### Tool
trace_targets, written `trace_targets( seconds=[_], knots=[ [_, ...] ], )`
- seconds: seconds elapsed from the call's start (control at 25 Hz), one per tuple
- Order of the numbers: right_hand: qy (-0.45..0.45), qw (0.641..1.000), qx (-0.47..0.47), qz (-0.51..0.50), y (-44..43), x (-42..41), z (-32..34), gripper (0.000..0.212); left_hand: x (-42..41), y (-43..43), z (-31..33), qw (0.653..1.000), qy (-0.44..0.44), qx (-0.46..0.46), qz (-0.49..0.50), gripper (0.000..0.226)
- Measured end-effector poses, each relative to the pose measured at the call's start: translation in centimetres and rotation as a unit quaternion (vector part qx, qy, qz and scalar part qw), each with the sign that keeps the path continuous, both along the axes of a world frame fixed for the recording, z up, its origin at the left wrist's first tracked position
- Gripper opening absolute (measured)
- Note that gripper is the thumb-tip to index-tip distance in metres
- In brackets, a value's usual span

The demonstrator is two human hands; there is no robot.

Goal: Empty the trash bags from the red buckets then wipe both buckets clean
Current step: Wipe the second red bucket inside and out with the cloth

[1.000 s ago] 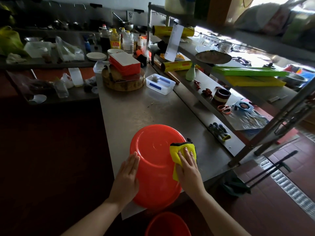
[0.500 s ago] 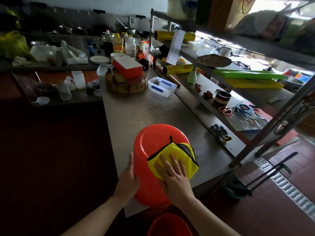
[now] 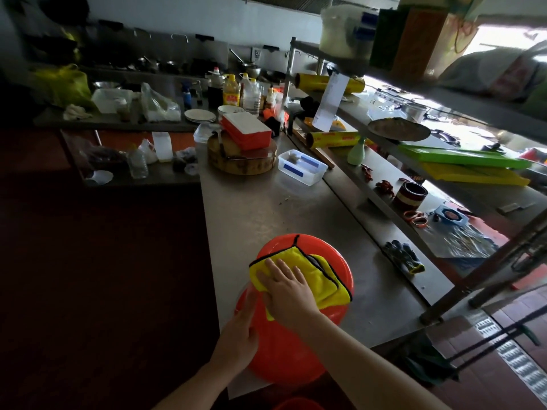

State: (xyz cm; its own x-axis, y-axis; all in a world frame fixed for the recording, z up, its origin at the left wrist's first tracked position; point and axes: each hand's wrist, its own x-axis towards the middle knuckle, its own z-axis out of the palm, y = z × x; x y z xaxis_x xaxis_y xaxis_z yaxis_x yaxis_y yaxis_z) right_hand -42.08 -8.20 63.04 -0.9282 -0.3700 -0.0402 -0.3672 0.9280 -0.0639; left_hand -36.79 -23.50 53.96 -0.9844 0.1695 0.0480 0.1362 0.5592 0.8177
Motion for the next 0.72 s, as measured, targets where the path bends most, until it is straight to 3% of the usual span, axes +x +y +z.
trace_targets(
  seconds=[0.28, 0.48, 0.72],
  knots=[
    [-0.025, 0.999, -0.005, -0.047, -2.6, -6.3, 0.9, 0.051, -0.6, 0.1, 0.2, 0.988, 0.142, -0.056, 0.007, 0.092],
    [-0.042, 0.993, 0.004, -0.114, -1.4, -10.6, 1.1, 0.049, -1.2, -0.2, -0.2, 0.977, 0.155, -0.139, -0.037, 0.084],
    [-0.049, 0.983, -0.006, -0.178, 4.0, -12.6, 1.3, 0.052, -1.4, -0.2, -0.2, 0.967, 0.186, -0.162, -0.066, 0.084]
  ],
)
